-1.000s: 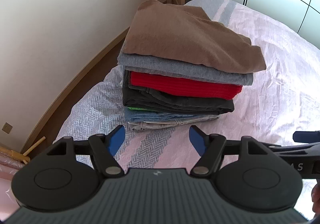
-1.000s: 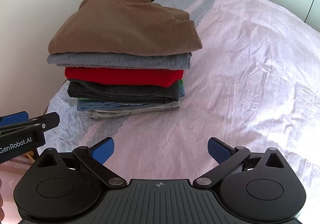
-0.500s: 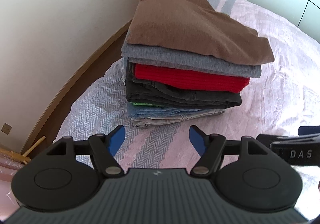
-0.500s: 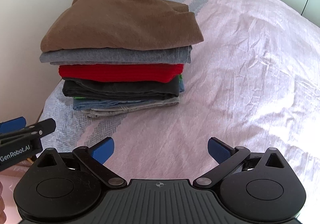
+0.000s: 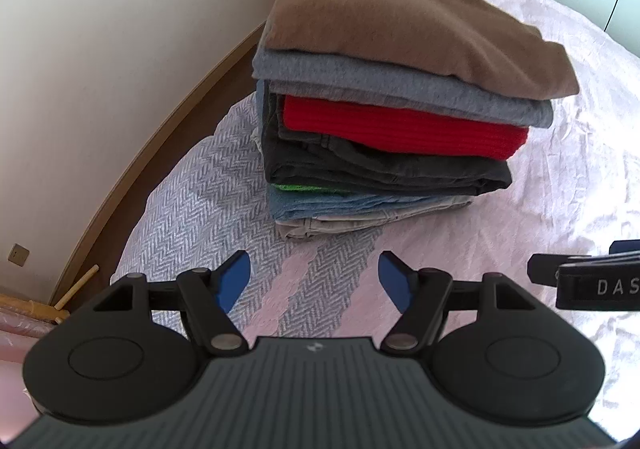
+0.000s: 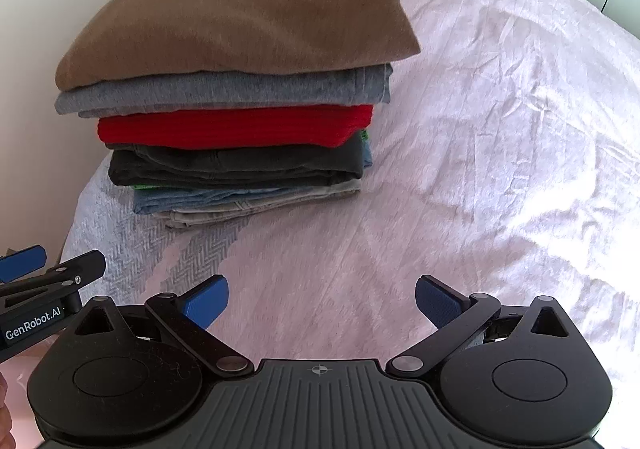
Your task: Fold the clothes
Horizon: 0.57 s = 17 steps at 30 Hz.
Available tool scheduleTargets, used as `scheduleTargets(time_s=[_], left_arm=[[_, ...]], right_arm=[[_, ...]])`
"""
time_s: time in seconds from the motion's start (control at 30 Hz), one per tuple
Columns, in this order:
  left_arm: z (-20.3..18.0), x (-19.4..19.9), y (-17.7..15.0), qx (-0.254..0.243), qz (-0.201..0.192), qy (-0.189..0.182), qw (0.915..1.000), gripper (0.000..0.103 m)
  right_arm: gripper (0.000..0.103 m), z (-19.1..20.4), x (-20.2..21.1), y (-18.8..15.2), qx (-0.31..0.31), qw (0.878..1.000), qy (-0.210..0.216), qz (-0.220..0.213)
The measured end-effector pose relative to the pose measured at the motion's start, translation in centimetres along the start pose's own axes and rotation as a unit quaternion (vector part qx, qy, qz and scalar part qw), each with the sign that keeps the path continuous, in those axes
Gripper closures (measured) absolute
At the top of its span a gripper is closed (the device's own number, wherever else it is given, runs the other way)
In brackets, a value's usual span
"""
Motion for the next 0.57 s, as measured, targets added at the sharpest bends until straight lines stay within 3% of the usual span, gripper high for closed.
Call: scheduleTargets(time_s=[0.57], left_arm=[[1.7,-1.4,0.5,0.000,-0.007,0.012,0.9999,0.036]], right_arm=[[0.001,1.5,-1.4,0.6,0.010,1.000,0.005,0.006]])
Point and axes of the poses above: each gripper's, at about its wrist camera, not at the fingertips, and x roughly against the way its jaws point, z to its left, y to its top, the point moved 10 cm from there along -x, roughly the way its jaws point, and after that the axes turned 9 degrees about -z, right-handed, at the moved point
